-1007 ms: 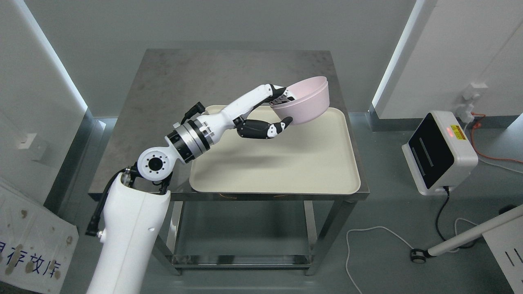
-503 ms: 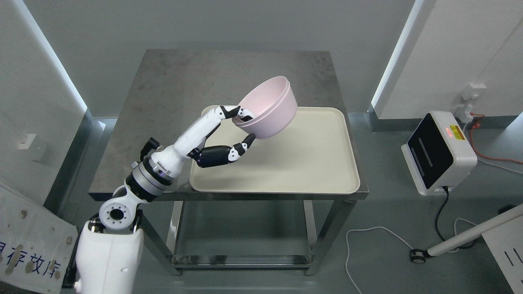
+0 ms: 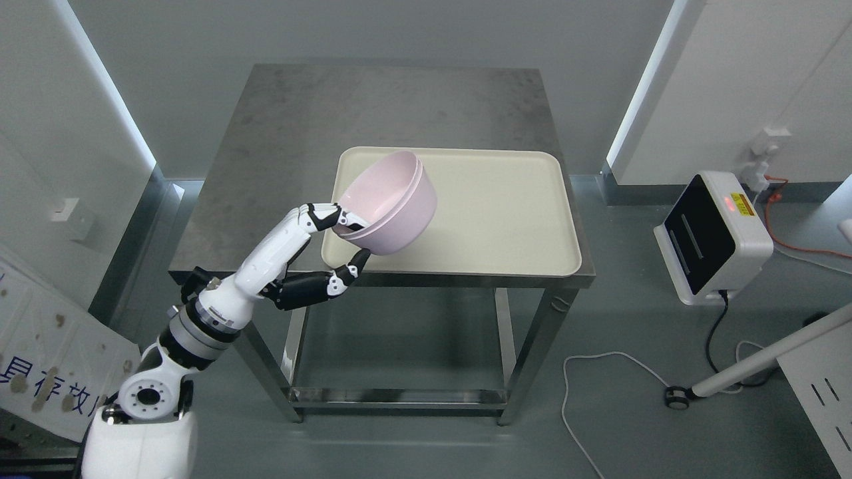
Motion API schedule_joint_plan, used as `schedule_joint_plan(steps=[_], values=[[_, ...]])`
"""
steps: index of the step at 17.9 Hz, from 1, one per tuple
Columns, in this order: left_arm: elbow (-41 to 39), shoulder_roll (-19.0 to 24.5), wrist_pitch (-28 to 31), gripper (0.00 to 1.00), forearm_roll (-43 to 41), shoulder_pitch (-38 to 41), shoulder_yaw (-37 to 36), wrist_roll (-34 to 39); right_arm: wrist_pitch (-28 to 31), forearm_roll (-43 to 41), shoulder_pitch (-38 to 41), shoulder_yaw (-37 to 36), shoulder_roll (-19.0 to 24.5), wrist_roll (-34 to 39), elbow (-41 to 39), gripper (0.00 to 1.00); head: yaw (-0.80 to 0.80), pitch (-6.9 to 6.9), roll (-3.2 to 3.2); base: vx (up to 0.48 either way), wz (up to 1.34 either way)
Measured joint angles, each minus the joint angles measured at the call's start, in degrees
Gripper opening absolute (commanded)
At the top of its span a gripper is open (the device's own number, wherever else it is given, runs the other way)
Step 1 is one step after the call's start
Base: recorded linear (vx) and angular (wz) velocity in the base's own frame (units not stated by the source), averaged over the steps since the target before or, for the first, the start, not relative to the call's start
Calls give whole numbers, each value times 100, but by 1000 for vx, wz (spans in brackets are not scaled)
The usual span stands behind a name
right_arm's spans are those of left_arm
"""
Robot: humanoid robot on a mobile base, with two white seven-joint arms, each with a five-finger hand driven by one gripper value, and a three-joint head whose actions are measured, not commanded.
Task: Stack pink IKEA bowls on left shelf middle
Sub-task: 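Carry the stacked bowls in the left hand while turning toward the blue bins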
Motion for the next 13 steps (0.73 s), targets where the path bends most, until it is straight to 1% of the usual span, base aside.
schedule_joint_plan(steps=[6,13], values=[[-73,402,-292,5,-93,108,217,-88,0,0,1,0,0,-19,0,100,0,0,0,-278,-28],[-115,639,-348,5,-123,201,346,-97,-2,0,1,0,0,-31,0,100,0,0,0,-361,185]])
